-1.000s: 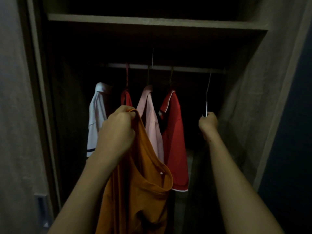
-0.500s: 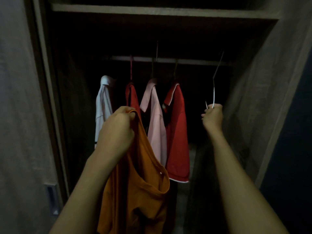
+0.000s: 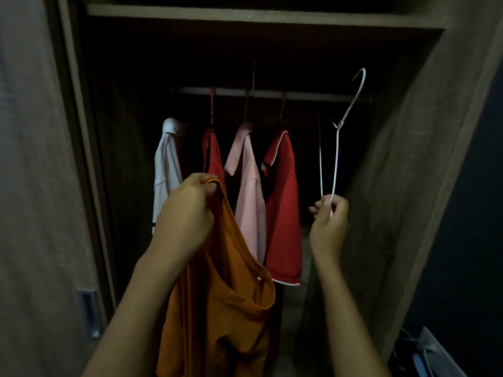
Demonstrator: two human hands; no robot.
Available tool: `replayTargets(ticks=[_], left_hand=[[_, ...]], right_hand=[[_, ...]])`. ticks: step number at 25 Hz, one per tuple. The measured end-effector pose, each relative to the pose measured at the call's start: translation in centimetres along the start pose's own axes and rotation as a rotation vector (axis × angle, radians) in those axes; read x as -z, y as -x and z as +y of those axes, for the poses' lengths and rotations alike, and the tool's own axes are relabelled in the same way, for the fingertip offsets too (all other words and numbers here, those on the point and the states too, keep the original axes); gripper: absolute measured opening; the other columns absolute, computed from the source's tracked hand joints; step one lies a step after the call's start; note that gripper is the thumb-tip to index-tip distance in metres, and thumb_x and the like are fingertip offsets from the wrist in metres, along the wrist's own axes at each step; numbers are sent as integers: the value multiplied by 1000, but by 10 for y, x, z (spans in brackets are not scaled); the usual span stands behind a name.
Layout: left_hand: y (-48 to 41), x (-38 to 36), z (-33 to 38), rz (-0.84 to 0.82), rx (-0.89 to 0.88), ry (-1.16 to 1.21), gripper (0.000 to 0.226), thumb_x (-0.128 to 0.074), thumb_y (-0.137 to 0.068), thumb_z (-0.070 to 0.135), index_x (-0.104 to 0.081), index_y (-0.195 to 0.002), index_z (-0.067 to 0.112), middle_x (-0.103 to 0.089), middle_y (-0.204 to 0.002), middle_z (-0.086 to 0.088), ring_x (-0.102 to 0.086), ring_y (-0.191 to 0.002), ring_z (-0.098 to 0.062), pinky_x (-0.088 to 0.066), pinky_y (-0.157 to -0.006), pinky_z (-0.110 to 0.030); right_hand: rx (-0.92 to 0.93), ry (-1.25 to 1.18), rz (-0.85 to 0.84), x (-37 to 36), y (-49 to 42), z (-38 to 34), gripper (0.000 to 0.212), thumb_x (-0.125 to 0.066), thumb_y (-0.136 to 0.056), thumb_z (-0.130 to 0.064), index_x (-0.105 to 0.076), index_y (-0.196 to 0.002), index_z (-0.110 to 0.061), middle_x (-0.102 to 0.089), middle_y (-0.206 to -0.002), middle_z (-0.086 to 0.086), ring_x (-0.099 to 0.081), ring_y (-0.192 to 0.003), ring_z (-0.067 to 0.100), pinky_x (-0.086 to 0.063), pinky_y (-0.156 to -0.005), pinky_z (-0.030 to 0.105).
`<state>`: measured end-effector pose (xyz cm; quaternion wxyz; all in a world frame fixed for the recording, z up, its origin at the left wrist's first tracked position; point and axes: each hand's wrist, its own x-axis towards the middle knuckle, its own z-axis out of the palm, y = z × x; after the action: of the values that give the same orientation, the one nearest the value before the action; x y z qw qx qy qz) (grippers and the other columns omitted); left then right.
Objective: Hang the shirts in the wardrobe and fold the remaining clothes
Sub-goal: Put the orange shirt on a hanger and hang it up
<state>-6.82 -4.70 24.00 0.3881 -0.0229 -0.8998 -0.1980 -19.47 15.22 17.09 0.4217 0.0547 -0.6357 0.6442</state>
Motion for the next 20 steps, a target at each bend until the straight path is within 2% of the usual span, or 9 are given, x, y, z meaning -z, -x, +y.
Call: replayTargets(ticks=[3, 5, 8, 10, 12, 13, 16, 18, 20], left_hand=[[6, 1, -12, -9, -63, 52, 52, -41, -71, -21, -64, -113, 1, -52, -132, -7, -48, -123, -26, -43, -100, -38], [11, 1, -20, -15, -84, 74, 53, -42, -70, -21, -65, -112, 1, -54, -132, -7, -49, -123, -25, -42, -102, -37], [17, -1, -24, 0, -102, 100, 50, -42, -71, -20, -66, -110, 1, -56, -130, -8, -51, -122, -23, -39, -105, -32], [24, -4, -25, -15, -119, 129, 48, -43, -73, -18, -66, -110, 1, -57, -129, -8, -51, -122, -22, -37, -105, -29], [39, -6, -29, -54, -104, 154, 44, -44, -76, -15, -67, -109, 3, -57, -128, -6, -52, -121, -21, -38, -105, -29], [46, -7, -31, -71, -95, 159, 43, -44, -78, -14, -67, -109, 3, -57, -128, -5, -52, -120, -20, -38, -105, -30], [63, -8, -38, -90, -87, 180, 39, -44, -81, -12, -67, -107, 5, -57, -128, -4, -53, -120, -21, -40, -104, -34], [66, -6, -39, -103, -82, 191, 37, -44, -84, -10, -67, -107, 6, -57, -128, -3, -54, -119, -22, -41, -103, -36], [72, -3, -42, -138, -75, 205, 37, -46, -83, -10, -67, -108, 8, -57, -128, -2, -53, -119, -22, -42, -103, -37]], right_hand=[[55, 45, 9, 15, 60, 1, 11, -50, -94, -6, -54, -100, -15, -53, -93, -7, -49, -84, -5, -38, -75, 5], [26, 44, -66, 17, 71, 5, 18, -50, -92, -1, -52, -97, -18, -53, -88, -9, -51, -79, -10, -40, -68, 6], [-38, -17, -100, 15, 69, 3, 38, -41, -87, 4, -54, -88, -32, -58, -79, 3, -57, -68, 7, -45, -60, 22], [4, 16, -98, 23, 78, -1, 32, -41, -86, -7, -56, -90, -35, -59, -78, 5, -57, -67, 16, -45, -60, 25], [46, 26, -105, 36, 94, -11, 14, -47, -88, -17, -56, -97, -22, -58, -75, -1, -55, -67, 6, -43, -62, 17], [21, -35, -111, 41, 98, -18, 12, -52, -86, -19, -55, -98, -19, -56, -73, -4, -53, -64, 1, -42, -61, 15], [-104, -209, -138, 50, 99, -46, 19, -60, -76, -26, -54, -94, -26, -52, -73, 2, -48, -61, 5, -38, -57, 19], [-153, -299, -125, 57, 91, -73, 17, -55, -78, -21, -53, -94, -25, -52, -72, 5, -42, -52, 5, -32, -48, 18], [-154, -417, -106, 64, 90, -103, 19, -47, -86, -5, -52, -98, -19, -53, -65, 2, -32, -41, 3, -24, -38, 16]])
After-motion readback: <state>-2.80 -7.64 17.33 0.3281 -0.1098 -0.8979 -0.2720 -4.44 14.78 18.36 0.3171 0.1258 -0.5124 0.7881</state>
